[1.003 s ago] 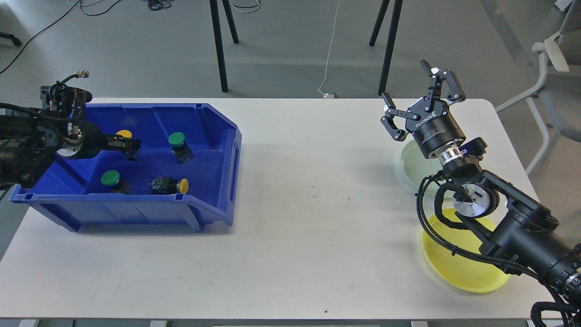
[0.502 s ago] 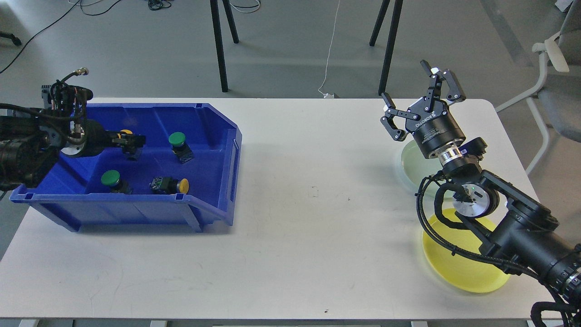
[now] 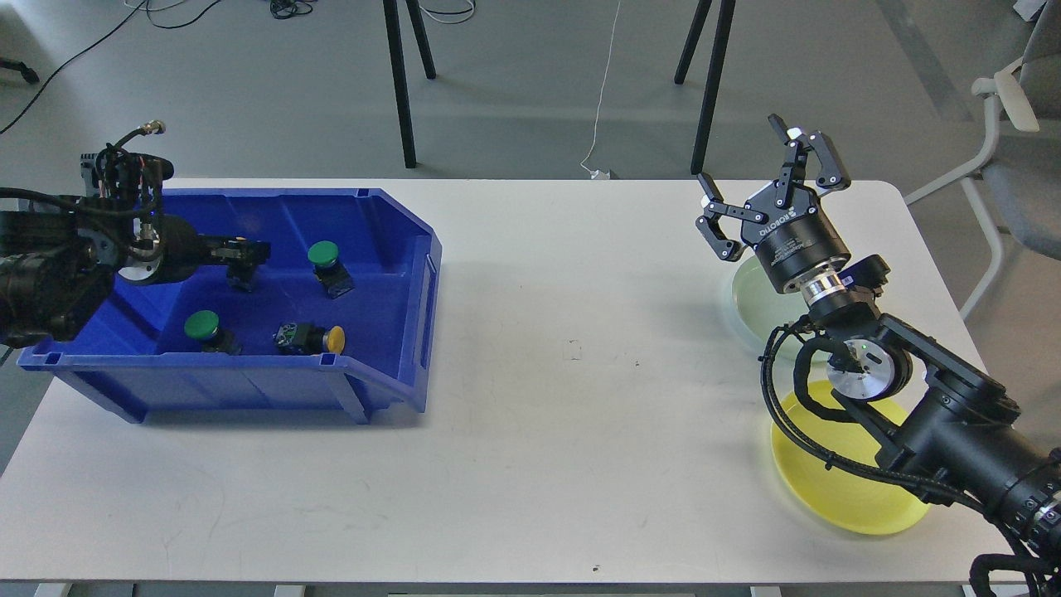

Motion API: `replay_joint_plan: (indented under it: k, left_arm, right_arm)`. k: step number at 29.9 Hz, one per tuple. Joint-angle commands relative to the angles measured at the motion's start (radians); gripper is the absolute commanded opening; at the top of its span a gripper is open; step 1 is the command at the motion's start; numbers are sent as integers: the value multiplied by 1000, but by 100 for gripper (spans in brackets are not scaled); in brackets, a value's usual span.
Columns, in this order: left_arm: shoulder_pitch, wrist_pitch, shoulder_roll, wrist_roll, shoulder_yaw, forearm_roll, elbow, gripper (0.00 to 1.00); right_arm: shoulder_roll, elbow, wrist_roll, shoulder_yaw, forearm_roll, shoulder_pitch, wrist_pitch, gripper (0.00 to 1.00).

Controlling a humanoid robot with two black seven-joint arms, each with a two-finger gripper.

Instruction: Pass button and place on color plate

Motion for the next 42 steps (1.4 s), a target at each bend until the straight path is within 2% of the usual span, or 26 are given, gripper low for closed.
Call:
replay_joint_plan:
  k: [1, 9, 23, 28, 31, 37, 42]
  left_arm:
    - [0, -2, 2, 0, 0, 2, 0, 52]
    - [1, -2, 3, 0, 2, 3, 0, 34]
    - [-3, -18, 7, 0, 2, 6, -13, 24]
    - [-8, -101, 31, 0, 3, 9, -23, 22]
    - [-15, -120, 83, 0, 0, 11, -109, 22]
    - [-109, -121, 304, 0, -34, 9, -472, 22]
    - [-132, -130, 427, 0, -113, 8, -631, 22]
  right_arm:
    - [0, 1, 0, 0, 0, 0, 0, 99]
    - [0, 1, 0, 0, 0, 0, -1, 99]
    - [-2, 3, 0, 11, 0, -2, 0, 99]
    - [0, 3, 0, 12, 0, -2, 0, 99]
    - [0, 1, 0, 11, 0, -2, -1, 99]
    - [0, 1, 0, 11, 0, -2, 0, 99]
    - [1, 1, 0, 11, 0, -2, 0, 99]
